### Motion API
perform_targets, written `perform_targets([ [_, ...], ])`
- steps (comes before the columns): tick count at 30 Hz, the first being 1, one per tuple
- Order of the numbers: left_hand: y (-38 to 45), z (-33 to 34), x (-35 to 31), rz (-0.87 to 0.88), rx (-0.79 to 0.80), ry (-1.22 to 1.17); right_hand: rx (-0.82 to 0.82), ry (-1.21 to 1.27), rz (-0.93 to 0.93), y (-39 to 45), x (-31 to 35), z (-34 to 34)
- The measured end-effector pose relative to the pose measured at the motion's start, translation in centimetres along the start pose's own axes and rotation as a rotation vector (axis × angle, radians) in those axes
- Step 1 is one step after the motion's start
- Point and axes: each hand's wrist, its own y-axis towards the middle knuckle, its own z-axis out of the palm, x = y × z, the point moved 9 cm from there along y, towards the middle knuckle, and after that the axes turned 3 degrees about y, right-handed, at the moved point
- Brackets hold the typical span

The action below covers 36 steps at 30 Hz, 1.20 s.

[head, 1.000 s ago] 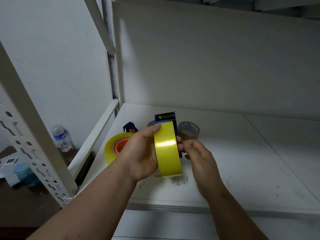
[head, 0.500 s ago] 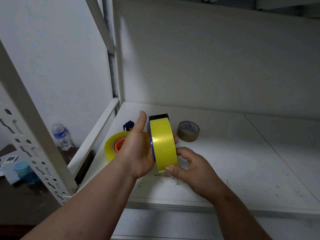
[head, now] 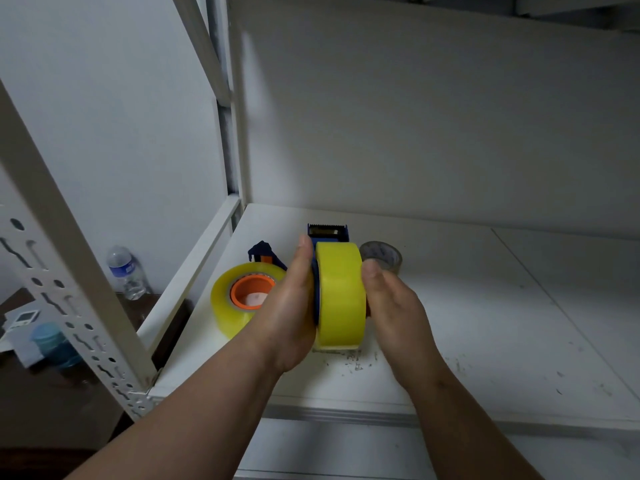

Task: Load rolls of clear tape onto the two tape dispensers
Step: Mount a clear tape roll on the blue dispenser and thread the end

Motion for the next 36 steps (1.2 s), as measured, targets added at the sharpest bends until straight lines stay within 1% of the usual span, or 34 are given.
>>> perform_targets([
  [3,0.3,-0.5,-0.4,0.008,-0.008,-0.046,0.229,0.082,0.03,-0.5,-0.6,1.1],
  [4,0.4,-0.7,-0.6,0.009,-0.015,-0.051,0.298,0.061,0.033,-0.8,-0.9,1.4],
  [5,0.5,-0.9,-0.7,0.012,-0.019,-0.051,0.332,0.023,0.026,-1.0,-1.3,1.6],
  [7,0.5,-1.0,-0.9,0.013,-0.014,-0.038,0.301,-0.021,-0.005,-1.0,-1.8,1.3],
  [9,0.3,-0.9,-0.8,0.004,-0.005,-0.018,0.237,-0.006,-0.027,-0.9,-1.3,1.2],
  [11,0.2,-0.5,-0.6,-0.006,0.007,0.005,0.134,0.041,-0.039,-0.7,-0.3,0.9],
  [13,0.1,-0.3,-0.2,-0.01,0.013,0.027,-0.006,0.021,-0.049,-0.3,0.6,0.0],
  [15,-0.1,0.1,0.2,-0.023,0.029,0.013,-0.07,-0.001,-0.035,0.1,1.2,-0.4],
  [16,-0.2,0.3,0.4,-0.032,0.038,-0.002,-0.06,0.014,-0.02,0.3,1.1,-0.4],
  [18,-0.2,0.3,0.4,-0.036,0.046,-0.023,0.015,0.074,-0.009,0.2,0.8,-0.2],
  [21,-0.1,-0.2,0.0,-0.03,0.045,-0.042,0.256,0.173,0.025,-0.4,-0.3,1.0],
  [23,0.0,-0.4,-0.1,-0.041,0.049,-0.062,0.332,0.177,0.044,-0.8,-1.1,1.3],
  [26,-0.1,-0.6,0.0,-0.064,0.037,-0.105,0.32,0.112,0.007,-0.9,-1.0,1.1],
  [30,0.0,-0.9,0.2,-0.091,0.029,-0.148,0.334,-0.048,-0.047,-1.0,-0.4,1.3],
  [32,-0.1,-0.7,0.3,-0.105,0.048,-0.157,0.316,-0.049,-0.06,-1.1,0.0,1.3],
  [36,-0.6,-0.3,0.0,-0.119,0.082,-0.177,0.27,0.031,-0.077,-1.3,0.5,1.3],
])
